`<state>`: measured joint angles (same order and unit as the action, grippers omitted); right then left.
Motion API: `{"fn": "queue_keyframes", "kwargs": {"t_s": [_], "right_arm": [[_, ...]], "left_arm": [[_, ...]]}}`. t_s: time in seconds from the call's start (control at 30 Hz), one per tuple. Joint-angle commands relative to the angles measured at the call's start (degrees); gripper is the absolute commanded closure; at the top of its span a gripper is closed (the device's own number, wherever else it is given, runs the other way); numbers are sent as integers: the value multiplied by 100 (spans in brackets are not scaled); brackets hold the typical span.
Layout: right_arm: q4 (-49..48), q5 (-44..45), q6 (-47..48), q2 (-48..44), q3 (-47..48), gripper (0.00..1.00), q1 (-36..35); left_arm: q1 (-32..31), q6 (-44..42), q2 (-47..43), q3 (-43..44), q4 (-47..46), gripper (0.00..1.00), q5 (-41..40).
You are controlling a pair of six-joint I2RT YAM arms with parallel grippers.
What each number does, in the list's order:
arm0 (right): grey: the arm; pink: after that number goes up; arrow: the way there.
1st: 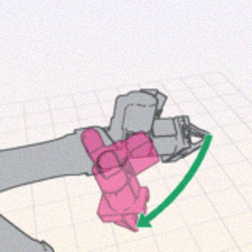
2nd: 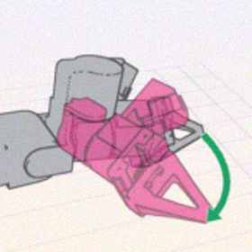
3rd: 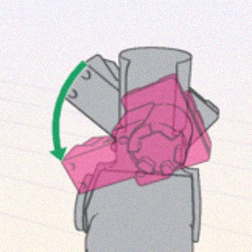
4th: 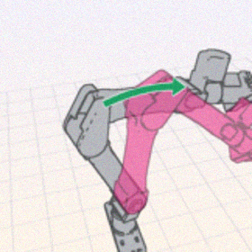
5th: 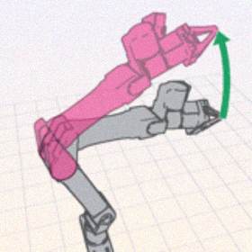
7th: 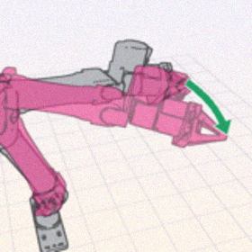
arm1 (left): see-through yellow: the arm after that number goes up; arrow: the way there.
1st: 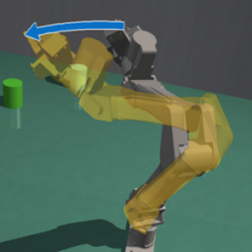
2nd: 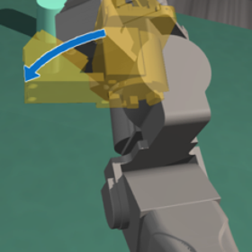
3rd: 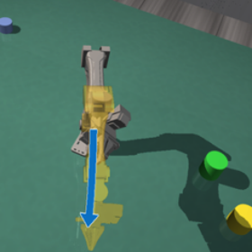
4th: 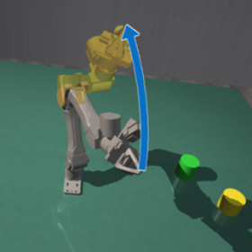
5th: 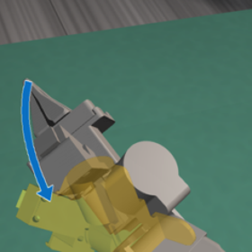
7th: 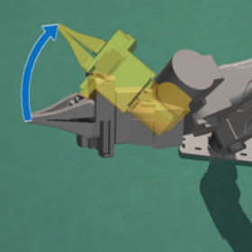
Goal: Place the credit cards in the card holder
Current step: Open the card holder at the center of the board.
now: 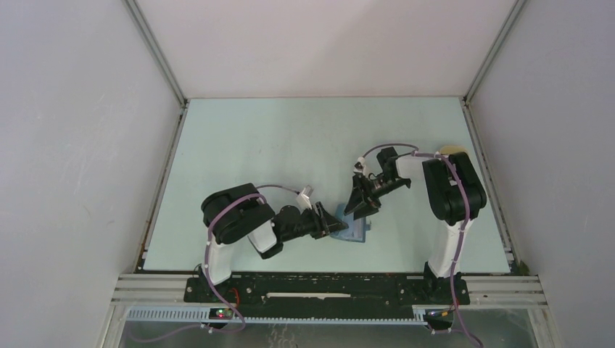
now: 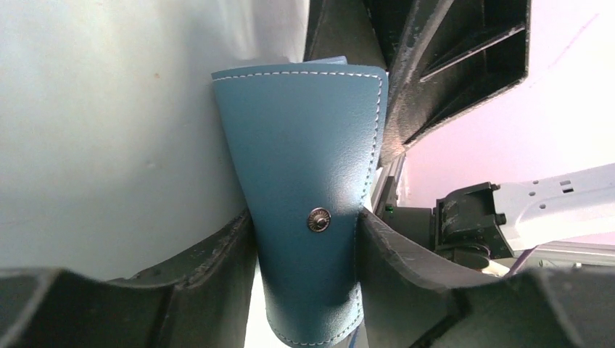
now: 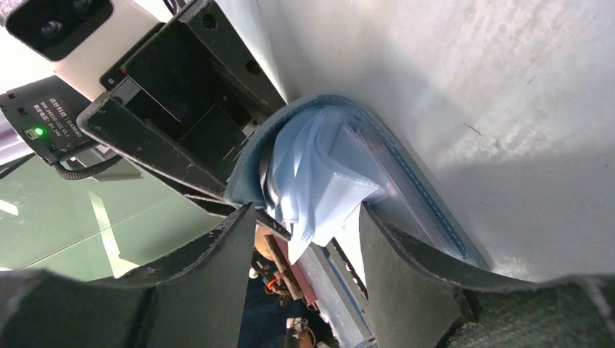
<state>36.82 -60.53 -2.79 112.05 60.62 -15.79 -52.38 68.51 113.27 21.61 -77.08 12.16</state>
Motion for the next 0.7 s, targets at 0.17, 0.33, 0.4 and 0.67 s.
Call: {"fn": "queue_keyframes", "kwargs": {"t_s": [0.17, 0.33, 0.4, 0.67], "right_arm": [[-152, -527, -134, 98, 275, 36, -158], [-193, -804, -178, 100, 307, 36, -276], [-206, -901, -187, 100, 310, 36, -323], [-224, -1324, -227, 227, 358, 36, -576]], "left_arm": [[-94, -151, 18, 280, -398, 35, 117], [-115, -164, 44, 308, -377, 32, 109], [-115, -155, 46, 296, -340, 30, 52], [-118, -135, 93, 285, -258, 28, -55]]}}
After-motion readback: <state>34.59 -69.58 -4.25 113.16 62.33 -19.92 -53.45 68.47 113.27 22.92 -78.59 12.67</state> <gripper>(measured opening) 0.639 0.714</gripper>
